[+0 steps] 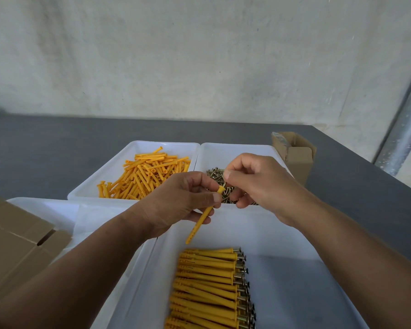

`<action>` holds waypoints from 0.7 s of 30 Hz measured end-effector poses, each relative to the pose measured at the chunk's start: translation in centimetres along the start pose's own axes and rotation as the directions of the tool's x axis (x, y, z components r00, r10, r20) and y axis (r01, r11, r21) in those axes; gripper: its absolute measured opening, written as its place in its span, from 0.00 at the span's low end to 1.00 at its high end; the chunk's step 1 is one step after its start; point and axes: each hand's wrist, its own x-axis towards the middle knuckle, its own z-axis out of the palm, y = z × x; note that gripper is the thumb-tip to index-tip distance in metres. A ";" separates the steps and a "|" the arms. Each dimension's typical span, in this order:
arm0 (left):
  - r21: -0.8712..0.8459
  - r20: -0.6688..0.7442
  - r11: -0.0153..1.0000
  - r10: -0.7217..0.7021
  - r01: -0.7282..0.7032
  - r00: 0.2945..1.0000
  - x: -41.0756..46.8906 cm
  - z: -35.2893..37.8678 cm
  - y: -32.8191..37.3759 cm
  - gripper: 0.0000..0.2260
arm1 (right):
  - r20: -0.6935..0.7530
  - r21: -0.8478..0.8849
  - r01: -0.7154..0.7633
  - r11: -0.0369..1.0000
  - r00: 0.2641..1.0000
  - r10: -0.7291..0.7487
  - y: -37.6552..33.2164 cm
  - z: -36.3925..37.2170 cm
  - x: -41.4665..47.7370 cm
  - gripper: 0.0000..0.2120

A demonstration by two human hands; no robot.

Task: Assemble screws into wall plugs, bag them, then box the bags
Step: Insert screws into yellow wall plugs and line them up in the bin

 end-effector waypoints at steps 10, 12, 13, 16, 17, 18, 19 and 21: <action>0.087 -0.020 0.996 -0.026 0.028 0.999 0.0 0.1 -0.2 0.05 | 0.267 -0.696 0.417 0.585 0.906 -0.329 -0.7 0.1 -1.1 0.09; 0.101 -0.022 0.994 -0.037 0.039 0.999 0.1 0.1 -0.3 0.06 | 0.303 -0.743 0.438 0.506 0.894 -0.329 -1.0 0.1 -1.2 0.05; 0.115 -0.026 0.992 -0.040 0.042 0.999 0.1 0.1 -0.4 0.06 | 0.312 -0.756 0.436 0.488 0.896 -0.317 -1.1 0.0 -1.3 0.04; 0.153 -0.087 0.988 -0.022 0.035 0.996 0.4 -0.3 -0.5 0.03 | 0.335 -0.772 0.398 0.495 0.917 -0.215 -1.2 -0.1 -1.5 0.04; 0.151 -0.133 0.988 -0.010 0.030 0.991 0.5 -0.5 -0.5 0.02 | 0.353 -0.773 0.389 0.501 0.920 -0.171 -1.2 -0.1 -1.5 0.04; 0.147 -0.189 0.989 0.005 0.023 0.982 0.7 -0.8 -0.6 0.01 | 0.373 -0.773 0.383 0.506 0.919 -0.125 -1.1 0.0 -1.7 0.04; 0.148 -0.253 0.989 0.020 0.018 0.967 0.8 -1.1 -0.8 0.01 | 0.396 -0.776 0.380 0.504 0.915 -0.081 -1.0 0.1 -1.8 0.04; 0.193 -0.393 0.981 0.050 0.029 0.918 1.1 -1.8 -1.3 0.02 | 0.440 -0.798 0.388 0.461 0.898 0.006 -0.9 0.5 -2.1 0.06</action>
